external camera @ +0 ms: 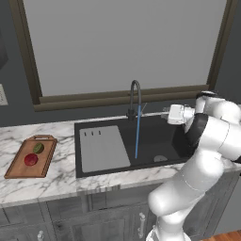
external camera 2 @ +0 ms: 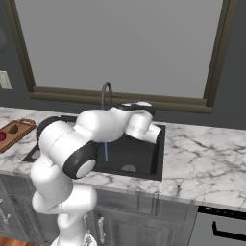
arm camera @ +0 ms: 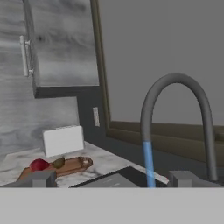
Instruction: Pick the pear, kiwi from the sink and place them on the cutting board to airdry. Then turn off the sink faucet.
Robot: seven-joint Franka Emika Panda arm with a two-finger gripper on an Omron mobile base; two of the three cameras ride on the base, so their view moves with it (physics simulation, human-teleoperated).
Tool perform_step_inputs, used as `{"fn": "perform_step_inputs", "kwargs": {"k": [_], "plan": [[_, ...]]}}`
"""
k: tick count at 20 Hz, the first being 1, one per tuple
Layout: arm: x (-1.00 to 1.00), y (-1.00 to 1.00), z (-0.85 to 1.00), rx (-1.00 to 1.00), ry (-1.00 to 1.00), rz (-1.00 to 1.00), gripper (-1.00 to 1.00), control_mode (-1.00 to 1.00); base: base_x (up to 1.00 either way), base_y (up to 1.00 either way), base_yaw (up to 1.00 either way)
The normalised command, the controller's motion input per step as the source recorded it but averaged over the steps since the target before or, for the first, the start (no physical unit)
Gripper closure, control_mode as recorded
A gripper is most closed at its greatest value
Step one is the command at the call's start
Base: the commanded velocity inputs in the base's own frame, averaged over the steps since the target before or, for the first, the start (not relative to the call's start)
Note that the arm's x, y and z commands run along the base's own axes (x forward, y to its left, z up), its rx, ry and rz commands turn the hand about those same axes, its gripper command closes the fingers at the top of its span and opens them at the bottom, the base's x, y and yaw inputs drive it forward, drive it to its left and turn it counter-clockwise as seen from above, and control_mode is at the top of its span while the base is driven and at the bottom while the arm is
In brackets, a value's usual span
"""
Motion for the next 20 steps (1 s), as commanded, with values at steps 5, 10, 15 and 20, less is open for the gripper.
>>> {"fn": "perform_step_inputs", "kwargs": {"k": [5, 10, 15, 20], "plan": [[0.31, 0.0, -0.07, 0.0, 0.0, 0.0, -1.0, -1.0, 0.0, 0.0, 0.0], [0.34, 0.0, -0.15, 0.0, 0.0, 0.0, -1.0, -1.0, 0.0, 0.0, 0.0], [0.36, 0.0, -0.23, 0.0, 0.0, 0.0, -1.0, -1.0, 0.0, 0.0, 0.0], [0.37, 0.0, -0.13, 0.0, 0.0, 0.0, -1.0, -1.0, 0.0, 0.0, 0.0]]}}
